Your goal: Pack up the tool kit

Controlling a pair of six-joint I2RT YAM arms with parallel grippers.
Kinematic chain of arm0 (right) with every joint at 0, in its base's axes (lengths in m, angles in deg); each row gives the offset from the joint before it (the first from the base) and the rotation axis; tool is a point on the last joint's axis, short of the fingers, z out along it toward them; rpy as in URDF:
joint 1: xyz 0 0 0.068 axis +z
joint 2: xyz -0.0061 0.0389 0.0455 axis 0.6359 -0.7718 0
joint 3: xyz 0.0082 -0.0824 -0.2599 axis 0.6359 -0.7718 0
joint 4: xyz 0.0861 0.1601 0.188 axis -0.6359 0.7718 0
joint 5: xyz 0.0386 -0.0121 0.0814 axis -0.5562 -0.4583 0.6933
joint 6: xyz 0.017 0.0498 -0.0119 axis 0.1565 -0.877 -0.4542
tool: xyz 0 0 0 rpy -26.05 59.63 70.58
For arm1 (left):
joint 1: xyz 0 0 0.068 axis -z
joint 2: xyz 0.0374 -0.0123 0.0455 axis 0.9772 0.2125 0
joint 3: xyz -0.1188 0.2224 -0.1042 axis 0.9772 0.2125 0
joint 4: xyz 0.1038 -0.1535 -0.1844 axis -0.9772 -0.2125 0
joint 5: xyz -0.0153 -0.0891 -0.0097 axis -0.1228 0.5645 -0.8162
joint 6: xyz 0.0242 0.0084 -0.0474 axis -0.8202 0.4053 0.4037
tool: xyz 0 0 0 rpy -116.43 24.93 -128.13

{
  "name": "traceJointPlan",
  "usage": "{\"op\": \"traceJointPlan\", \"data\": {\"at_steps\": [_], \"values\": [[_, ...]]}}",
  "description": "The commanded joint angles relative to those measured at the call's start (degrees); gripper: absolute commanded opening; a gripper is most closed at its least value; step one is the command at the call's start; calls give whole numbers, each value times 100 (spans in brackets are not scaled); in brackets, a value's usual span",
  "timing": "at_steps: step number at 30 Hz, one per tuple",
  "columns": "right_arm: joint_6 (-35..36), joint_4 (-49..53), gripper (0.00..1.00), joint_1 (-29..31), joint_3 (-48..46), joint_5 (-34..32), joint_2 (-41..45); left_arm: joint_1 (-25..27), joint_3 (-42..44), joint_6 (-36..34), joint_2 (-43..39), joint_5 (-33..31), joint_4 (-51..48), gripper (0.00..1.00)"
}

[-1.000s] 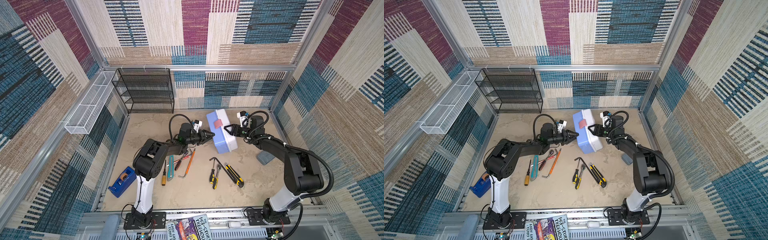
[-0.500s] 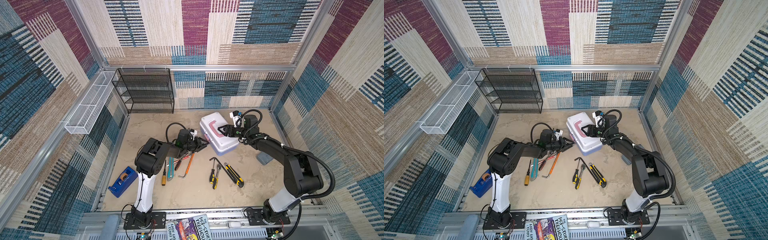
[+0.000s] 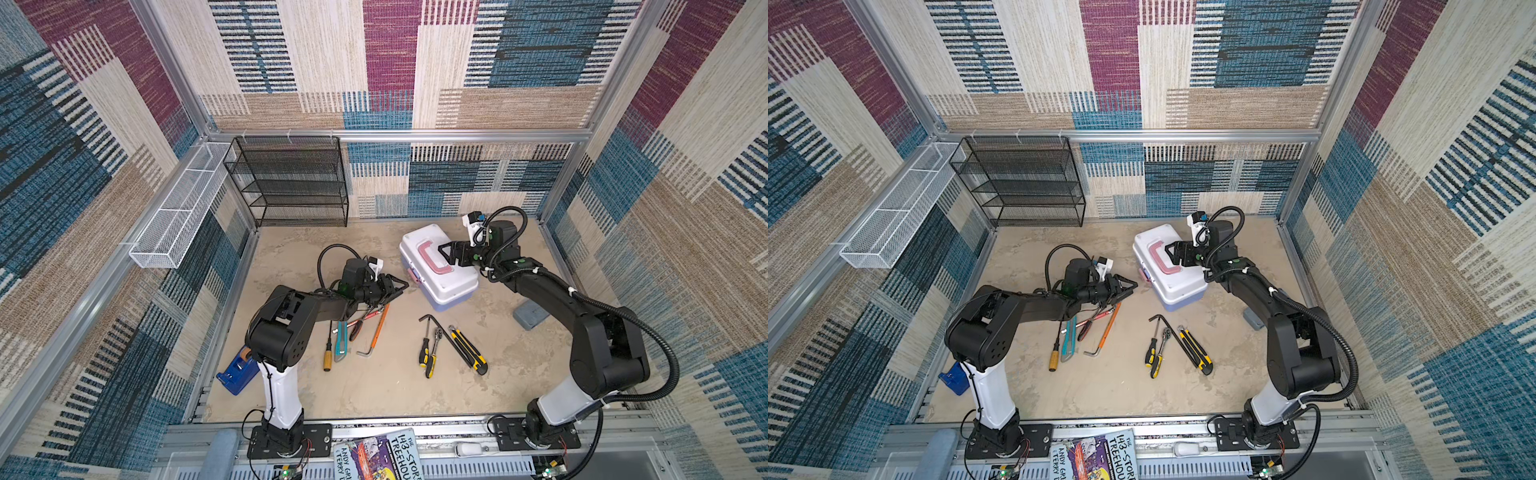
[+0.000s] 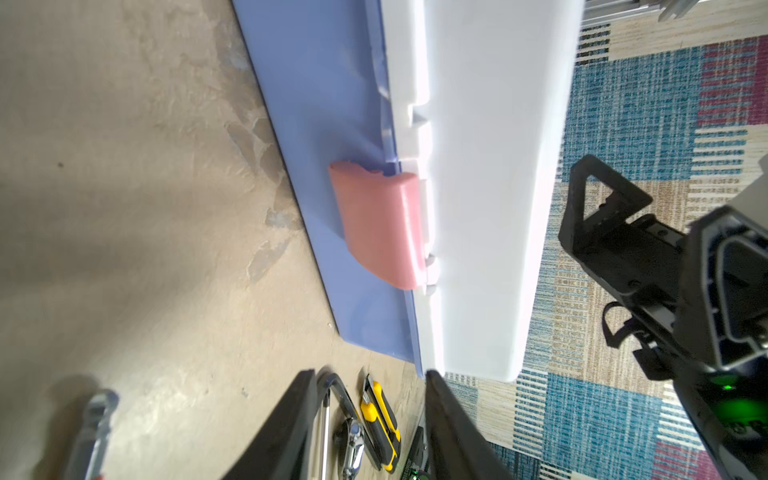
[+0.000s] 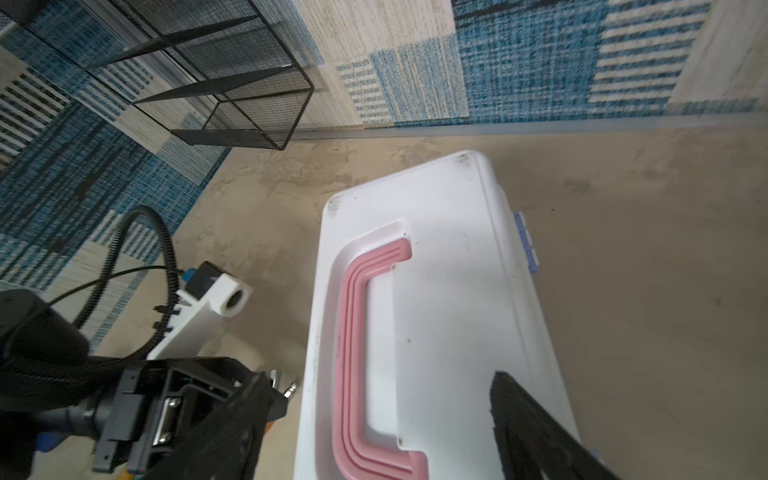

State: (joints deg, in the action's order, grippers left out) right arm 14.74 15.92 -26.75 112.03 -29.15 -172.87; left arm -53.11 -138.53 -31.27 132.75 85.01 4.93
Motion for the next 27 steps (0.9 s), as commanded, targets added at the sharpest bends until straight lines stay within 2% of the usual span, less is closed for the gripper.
{"op": "traceJointPlan", "data": {"at_steps": [1,8,12,16,24,27], "values": [[767,322,89,-2,140,-796,-173,76,-140,-747,-243,-310,-834,51],[1299,252,92,1,161,-759,-478,148,-436,-1317,-484,-724,-1688,59],[1388,202,93,31,144,-487,-524,192,-480,-1628,-607,-1016,-2111,64],[1483,256,92,132,184,-549,-623,235,-403,-1917,-812,-1318,-2474,70],[1618,655,83,232,438,-871,-964,371,-548,-2591,-1160,-2147,-3399,82],[1634,701,80,237,379,-783,-940,420,-583,-2750,-1217,-2381,-3572,86]]}}
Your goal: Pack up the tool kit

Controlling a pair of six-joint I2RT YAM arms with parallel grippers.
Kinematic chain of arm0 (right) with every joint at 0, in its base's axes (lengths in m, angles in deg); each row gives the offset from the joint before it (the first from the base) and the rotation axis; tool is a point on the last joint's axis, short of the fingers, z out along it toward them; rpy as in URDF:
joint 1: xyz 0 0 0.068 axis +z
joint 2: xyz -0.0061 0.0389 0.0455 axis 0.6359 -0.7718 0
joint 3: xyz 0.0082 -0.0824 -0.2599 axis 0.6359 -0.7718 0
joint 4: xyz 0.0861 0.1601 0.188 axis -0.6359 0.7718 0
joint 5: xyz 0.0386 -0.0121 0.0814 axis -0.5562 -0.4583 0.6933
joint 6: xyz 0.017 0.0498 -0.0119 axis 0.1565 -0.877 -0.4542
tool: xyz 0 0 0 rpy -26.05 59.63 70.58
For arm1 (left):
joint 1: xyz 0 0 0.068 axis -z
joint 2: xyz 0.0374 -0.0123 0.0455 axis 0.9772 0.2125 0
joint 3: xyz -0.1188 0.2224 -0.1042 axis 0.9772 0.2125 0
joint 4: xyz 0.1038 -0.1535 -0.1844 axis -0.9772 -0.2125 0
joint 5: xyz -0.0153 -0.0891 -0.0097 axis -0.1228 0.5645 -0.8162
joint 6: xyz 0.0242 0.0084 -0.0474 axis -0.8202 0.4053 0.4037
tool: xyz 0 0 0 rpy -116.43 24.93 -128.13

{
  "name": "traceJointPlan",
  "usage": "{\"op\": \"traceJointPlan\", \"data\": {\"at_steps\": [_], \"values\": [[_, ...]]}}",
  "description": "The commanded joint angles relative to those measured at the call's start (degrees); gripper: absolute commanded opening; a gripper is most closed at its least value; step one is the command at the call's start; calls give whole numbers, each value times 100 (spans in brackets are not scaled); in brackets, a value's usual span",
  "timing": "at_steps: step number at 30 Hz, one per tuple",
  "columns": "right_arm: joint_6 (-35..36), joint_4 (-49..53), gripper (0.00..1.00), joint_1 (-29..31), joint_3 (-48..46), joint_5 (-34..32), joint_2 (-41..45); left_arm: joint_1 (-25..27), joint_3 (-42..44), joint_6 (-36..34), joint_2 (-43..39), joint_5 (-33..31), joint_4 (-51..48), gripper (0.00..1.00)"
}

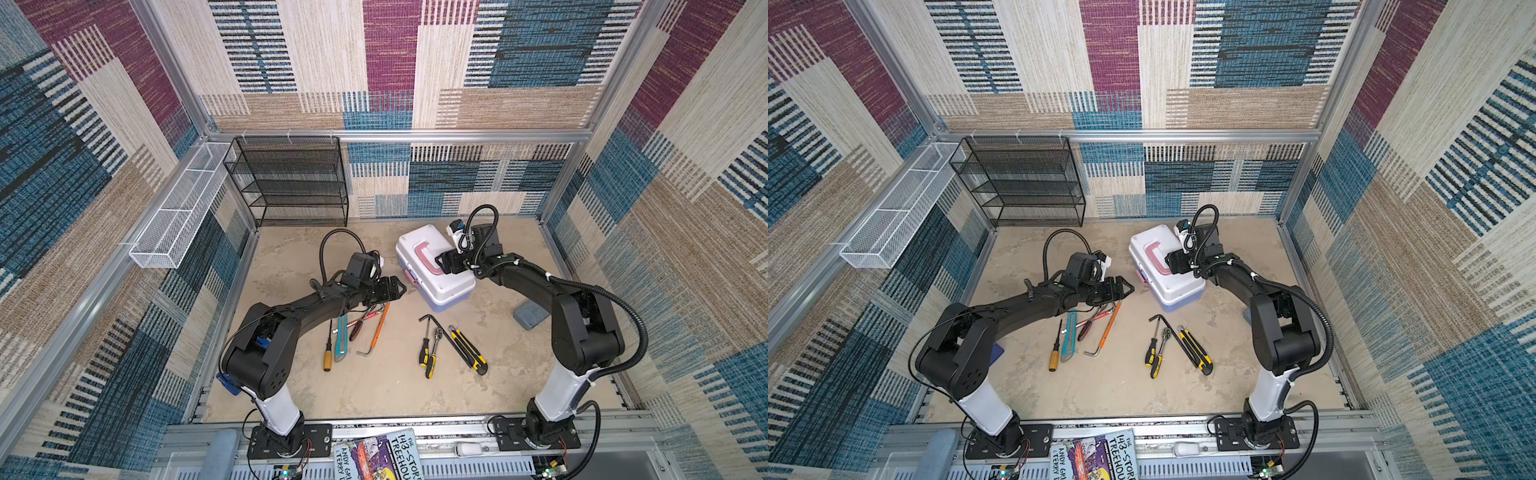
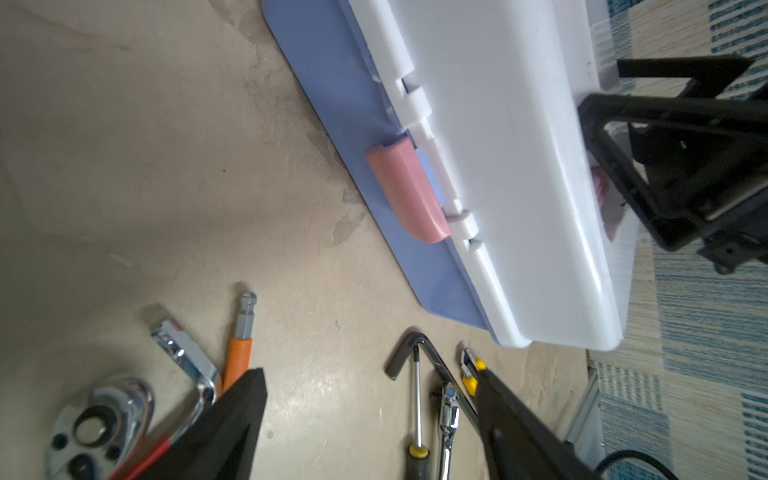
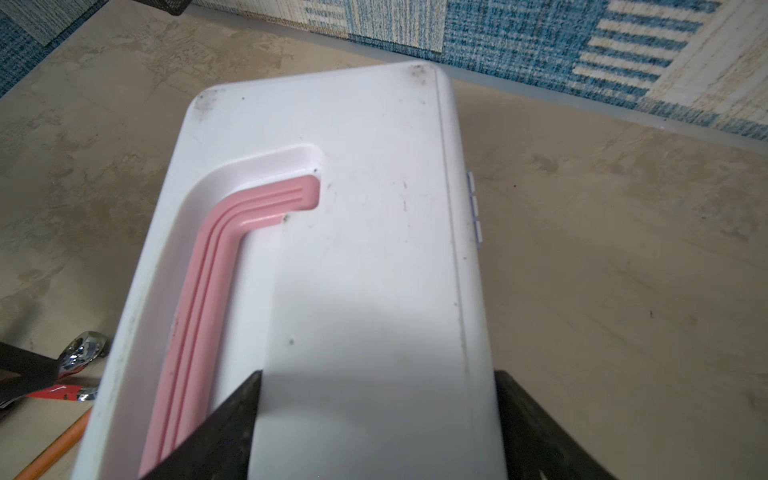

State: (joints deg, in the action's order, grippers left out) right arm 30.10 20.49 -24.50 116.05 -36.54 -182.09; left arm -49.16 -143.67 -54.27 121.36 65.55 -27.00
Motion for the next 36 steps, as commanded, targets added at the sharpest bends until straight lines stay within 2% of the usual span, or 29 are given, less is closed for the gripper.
{"op": "traceJointPlan", "data": {"at_steps": [1,8,14,20,30,36], "values": [[108,233,80,9,-54,10,-3,33,-87,-494,-96,-508,-412,87],[-126,176,74,8,-343,375,47,154,-186,-741,-186,-1085,-726,100],[-453,34,70,6,-458,844,50,280,-173,-910,-352,-1551,-840,100],[-1038,-308,65,5,-564,1570,174,339,-142,-934,-470,-1641,-843,100],[-1994,-965,64,-202,-808,2303,446,350,32,-781,-801,-1047,-342,98],[-2474,-1509,63,-441,-1142,2608,537,350,-187,-526,-715,-213,63,95]]}}
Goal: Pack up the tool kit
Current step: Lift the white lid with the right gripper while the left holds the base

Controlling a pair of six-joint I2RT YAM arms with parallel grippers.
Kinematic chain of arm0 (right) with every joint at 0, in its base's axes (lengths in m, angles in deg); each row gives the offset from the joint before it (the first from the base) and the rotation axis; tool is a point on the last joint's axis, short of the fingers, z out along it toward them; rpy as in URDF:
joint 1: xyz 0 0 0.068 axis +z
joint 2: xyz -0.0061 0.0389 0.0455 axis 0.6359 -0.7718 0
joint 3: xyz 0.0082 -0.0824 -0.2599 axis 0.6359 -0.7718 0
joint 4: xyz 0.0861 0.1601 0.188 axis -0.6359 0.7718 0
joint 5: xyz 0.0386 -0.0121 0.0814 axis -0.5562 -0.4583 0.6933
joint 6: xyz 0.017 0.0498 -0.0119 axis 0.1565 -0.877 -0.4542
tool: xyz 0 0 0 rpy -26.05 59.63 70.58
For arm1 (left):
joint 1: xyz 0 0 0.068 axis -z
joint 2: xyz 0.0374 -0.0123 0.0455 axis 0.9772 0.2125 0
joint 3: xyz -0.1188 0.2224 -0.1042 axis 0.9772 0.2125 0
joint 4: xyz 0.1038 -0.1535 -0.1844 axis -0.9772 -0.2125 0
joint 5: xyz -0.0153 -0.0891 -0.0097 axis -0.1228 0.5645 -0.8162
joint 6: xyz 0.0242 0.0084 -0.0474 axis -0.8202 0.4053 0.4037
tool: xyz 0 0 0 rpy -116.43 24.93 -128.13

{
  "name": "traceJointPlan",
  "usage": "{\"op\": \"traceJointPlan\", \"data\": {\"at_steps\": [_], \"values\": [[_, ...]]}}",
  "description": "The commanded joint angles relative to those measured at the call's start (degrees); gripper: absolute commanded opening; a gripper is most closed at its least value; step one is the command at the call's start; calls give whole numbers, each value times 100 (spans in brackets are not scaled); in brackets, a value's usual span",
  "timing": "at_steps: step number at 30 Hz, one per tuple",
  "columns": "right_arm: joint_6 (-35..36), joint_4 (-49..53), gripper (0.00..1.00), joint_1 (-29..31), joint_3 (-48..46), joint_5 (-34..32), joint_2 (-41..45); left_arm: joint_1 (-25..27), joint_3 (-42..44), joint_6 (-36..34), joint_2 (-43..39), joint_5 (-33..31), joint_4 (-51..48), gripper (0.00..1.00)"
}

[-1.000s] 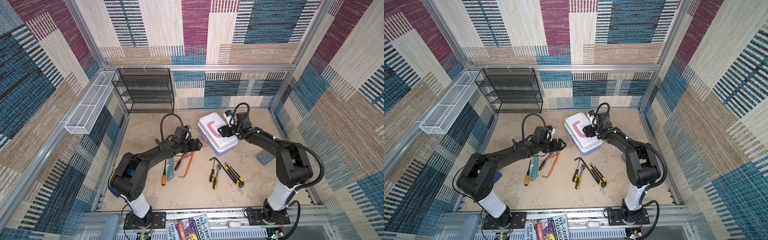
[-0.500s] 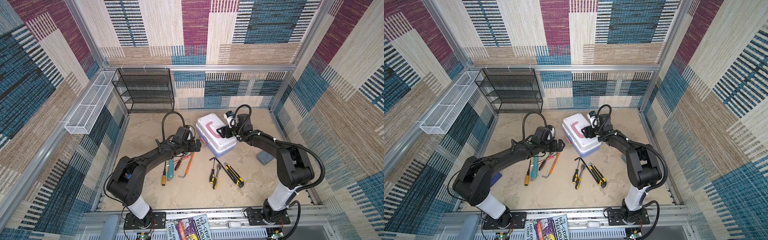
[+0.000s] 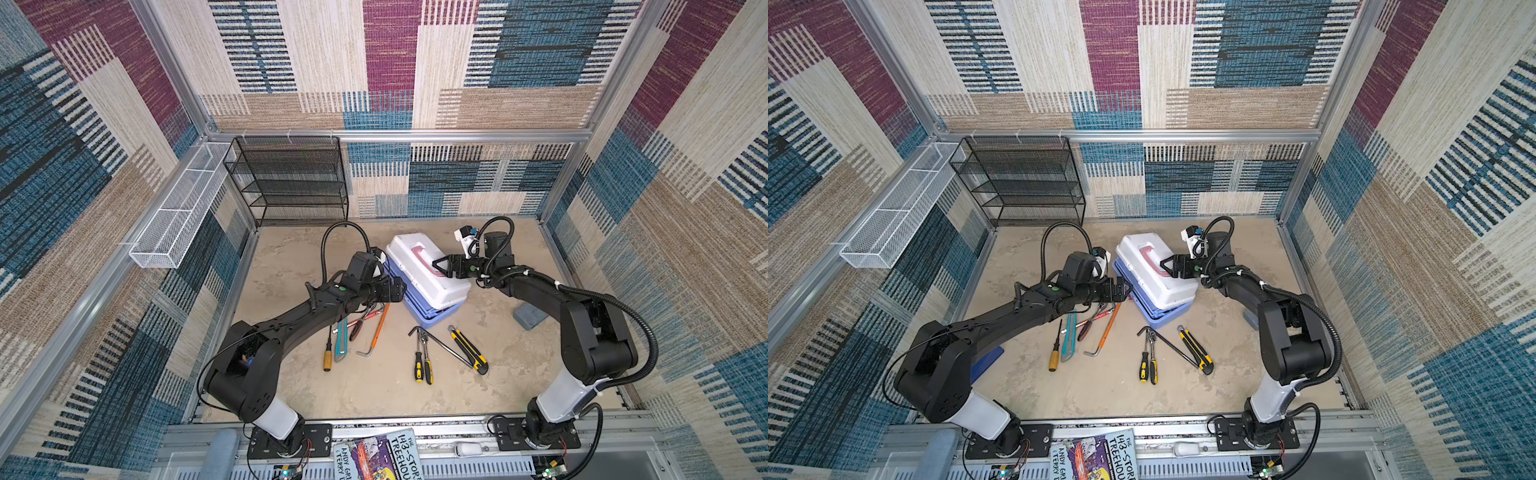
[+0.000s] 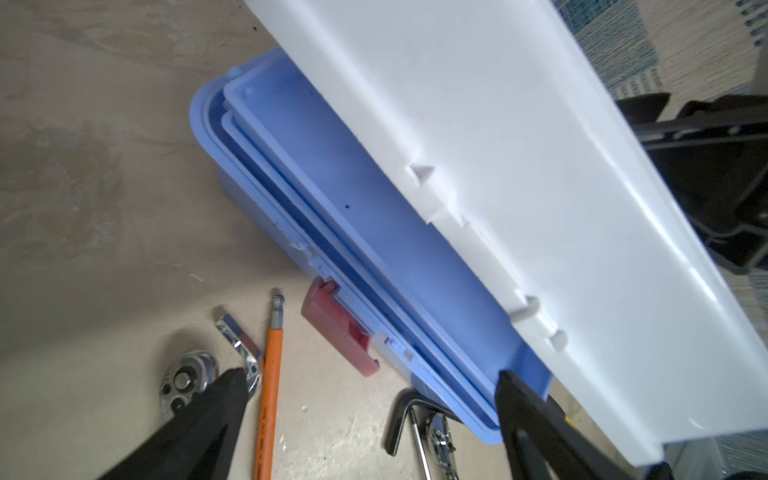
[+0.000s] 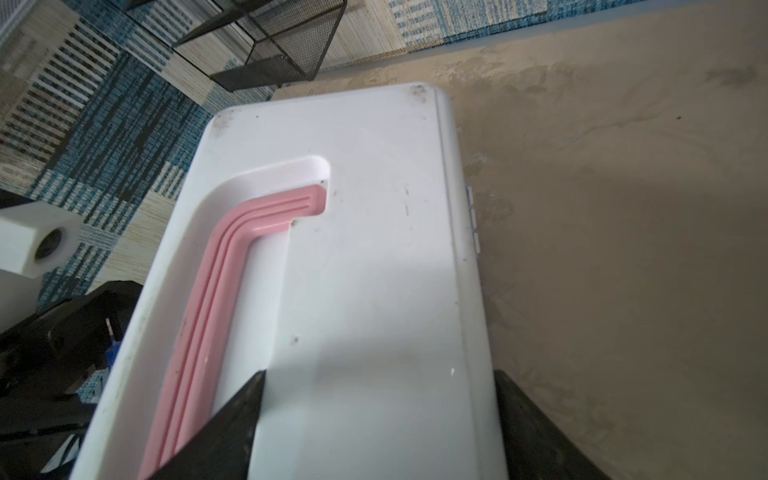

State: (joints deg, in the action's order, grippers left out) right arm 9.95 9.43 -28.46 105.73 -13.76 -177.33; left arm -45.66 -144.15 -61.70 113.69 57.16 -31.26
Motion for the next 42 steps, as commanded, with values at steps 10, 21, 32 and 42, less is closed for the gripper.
{"op": "traceJointPlan", "data": {"at_steps": [10,21,32,42], "values": [[-957,-1164,63,-83,-535,483,110,1,-701,1145,848,1994,1549,77],[-1360,-1671,65,-114,-795,528,156,1,-990,1851,1376,2506,2524,59],[-1521,-1767,68,-113,-862,509,316,0,-1049,2193,1486,2628,2987,51],[-1639,-1822,77,-120,-880,496,379,-8,-1283,2660,1762,2799,3658,40]]}}
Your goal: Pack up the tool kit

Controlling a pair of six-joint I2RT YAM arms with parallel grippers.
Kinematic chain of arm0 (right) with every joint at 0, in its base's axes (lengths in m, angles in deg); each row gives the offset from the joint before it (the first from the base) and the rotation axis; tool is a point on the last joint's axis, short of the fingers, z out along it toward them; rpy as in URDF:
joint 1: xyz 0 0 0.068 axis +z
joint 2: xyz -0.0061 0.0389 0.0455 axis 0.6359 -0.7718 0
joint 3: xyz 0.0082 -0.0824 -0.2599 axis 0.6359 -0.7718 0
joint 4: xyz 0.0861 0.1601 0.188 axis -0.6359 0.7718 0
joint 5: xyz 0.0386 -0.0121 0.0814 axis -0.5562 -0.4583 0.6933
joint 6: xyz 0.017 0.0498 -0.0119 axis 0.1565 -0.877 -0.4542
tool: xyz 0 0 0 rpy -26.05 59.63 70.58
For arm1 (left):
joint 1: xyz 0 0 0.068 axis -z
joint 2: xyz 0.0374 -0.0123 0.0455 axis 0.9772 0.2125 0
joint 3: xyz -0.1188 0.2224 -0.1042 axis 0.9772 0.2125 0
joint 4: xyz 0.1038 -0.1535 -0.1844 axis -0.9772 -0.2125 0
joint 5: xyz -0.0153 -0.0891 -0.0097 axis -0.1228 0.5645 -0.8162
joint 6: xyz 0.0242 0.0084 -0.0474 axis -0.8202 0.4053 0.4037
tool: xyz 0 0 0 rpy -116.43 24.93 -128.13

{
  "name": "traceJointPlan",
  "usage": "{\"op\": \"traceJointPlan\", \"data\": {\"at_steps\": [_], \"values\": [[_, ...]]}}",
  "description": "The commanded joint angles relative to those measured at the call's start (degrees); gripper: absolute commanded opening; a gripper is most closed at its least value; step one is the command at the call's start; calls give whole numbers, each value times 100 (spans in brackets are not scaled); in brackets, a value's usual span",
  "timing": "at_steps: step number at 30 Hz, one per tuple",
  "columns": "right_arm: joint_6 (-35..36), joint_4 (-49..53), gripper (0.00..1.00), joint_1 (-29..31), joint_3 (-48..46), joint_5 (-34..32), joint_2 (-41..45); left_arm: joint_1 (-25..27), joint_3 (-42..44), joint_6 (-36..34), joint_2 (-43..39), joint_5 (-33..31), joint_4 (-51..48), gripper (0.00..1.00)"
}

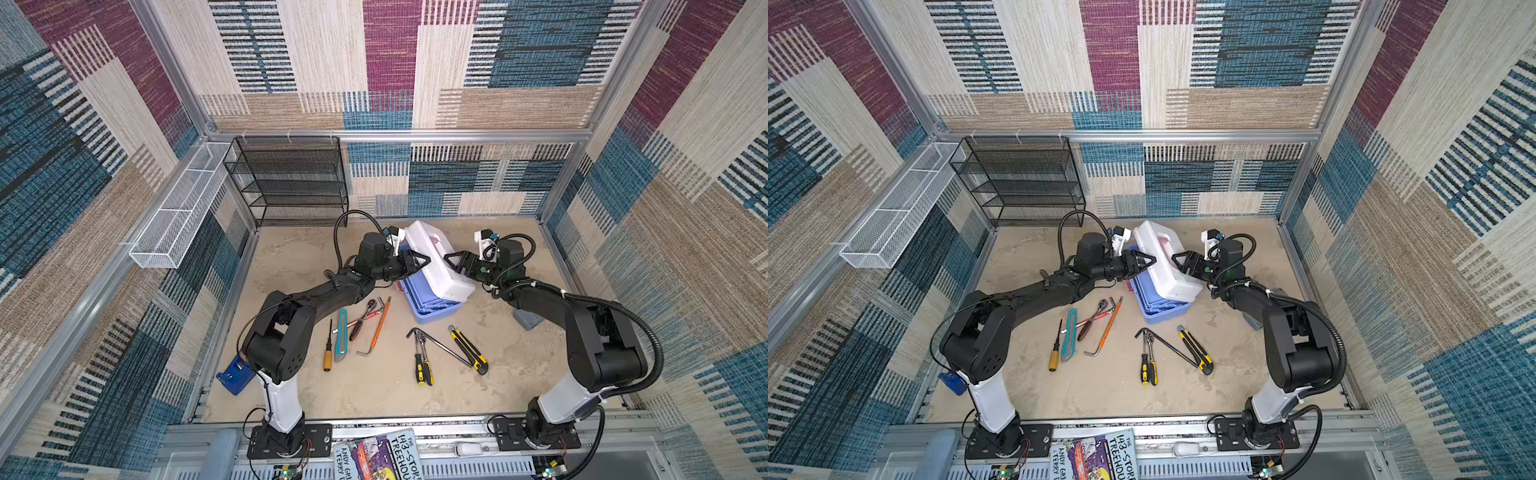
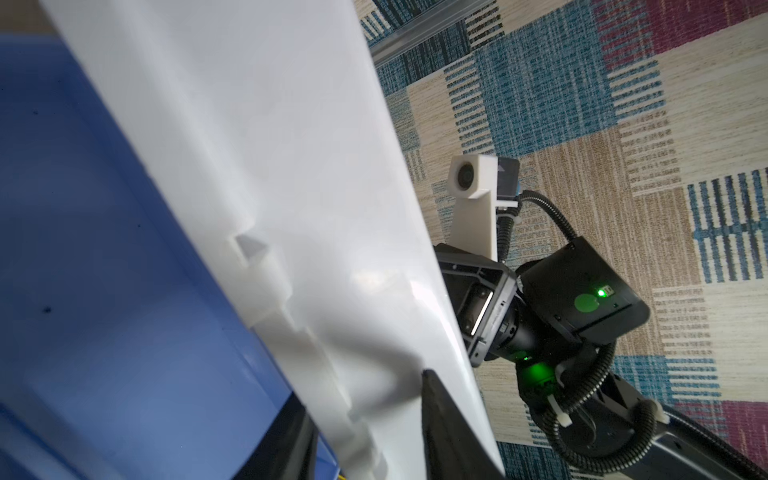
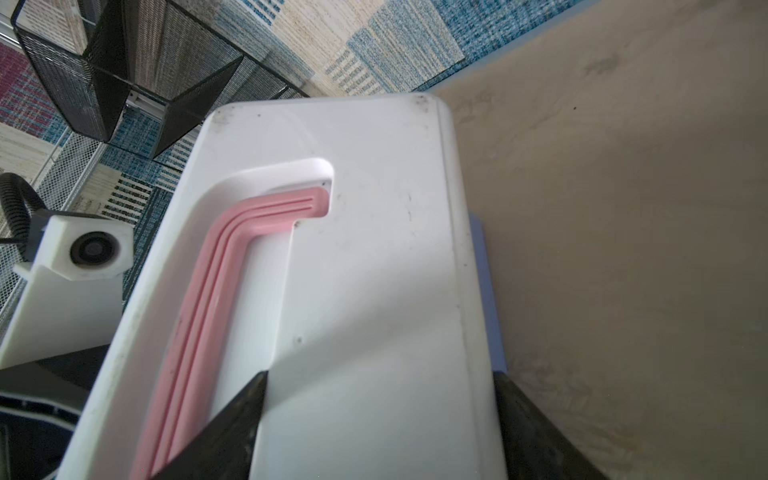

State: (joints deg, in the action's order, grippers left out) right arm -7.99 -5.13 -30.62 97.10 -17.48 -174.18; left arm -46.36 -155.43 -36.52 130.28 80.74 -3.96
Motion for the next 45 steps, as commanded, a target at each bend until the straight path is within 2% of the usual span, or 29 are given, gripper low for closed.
{"op": "traceJointPlan", "data": {"at_steps": [1,7,13,20,28,33,38,45], "values": [[167,-362,80,96,-20,847,63,62,-206,188,151,476,986,40],[284,-169,91,94,85,693,37,43,-506,507,451,567,1304,39],[774,564,100,95,228,-243,113,35,-706,690,686,598,1607,35],[1037,891,100,80,229,-866,370,16,-878,629,758,659,1419,31],[1268,1234,100,14,198,-1590,644,18,-1275,284,850,700,486,25],[1474,1421,100,-67,87,-2302,916,24,-1828,-271,1025,679,-532,18],[1672,1576,100,-117,-95,-3213,1129,28,-2358,-788,1177,585,-1505,18],[1761,1468,100,-172,-418,-3806,1333,62,-3089,-1186,1488,432,-2414,17]]}}
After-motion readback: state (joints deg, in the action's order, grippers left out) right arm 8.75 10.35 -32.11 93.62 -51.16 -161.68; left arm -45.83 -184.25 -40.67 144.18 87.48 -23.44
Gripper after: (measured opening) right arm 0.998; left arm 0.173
